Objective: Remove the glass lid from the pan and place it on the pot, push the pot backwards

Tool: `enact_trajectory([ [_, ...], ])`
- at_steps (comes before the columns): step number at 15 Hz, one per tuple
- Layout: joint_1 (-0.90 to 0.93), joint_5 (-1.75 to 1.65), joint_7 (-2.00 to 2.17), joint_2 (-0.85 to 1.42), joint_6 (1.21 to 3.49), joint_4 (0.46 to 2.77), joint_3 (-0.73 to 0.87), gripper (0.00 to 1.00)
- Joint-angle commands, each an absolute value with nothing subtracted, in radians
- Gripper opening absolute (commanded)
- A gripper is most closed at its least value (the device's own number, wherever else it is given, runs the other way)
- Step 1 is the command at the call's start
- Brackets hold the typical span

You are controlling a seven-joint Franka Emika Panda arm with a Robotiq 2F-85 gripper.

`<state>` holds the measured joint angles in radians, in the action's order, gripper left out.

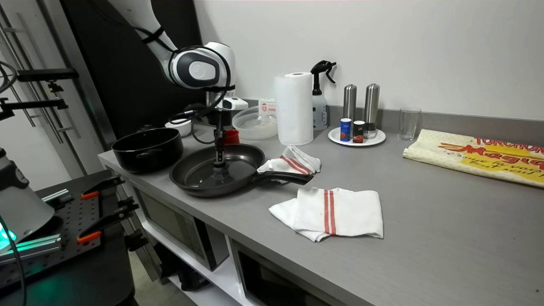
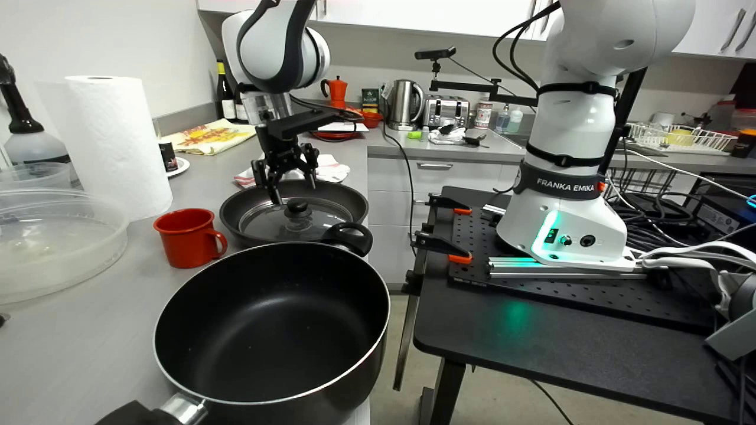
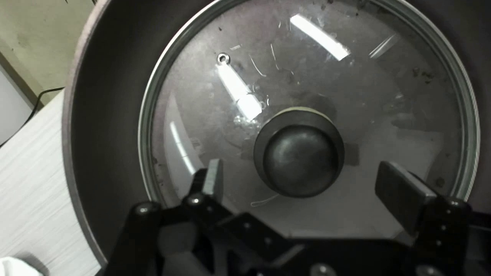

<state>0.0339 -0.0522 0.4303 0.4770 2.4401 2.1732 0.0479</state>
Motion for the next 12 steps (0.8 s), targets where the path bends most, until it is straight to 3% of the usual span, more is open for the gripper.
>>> enact_trajectory([
  [1,0.043,-0.005,0.411,0.510,2.456,2.148,0.054,1.00],
  [4,0.042,0.017,0.407,0.519,2.462,2.146,0.054,1.00],
  [5,0.042,0.023,0.407,0.521,2.464,2.145,0.054,0.94],
  [7,0.042,0.035,0.406,0.522,2.468,2.146,0.054,0.69],
  [8,0.041,0.040,0.405,0.521,2.470,2.147,0.053,0.69],
  [12,0.039,0.057,0.401,0.516,2.476,2.153,0.052,0.40],
])
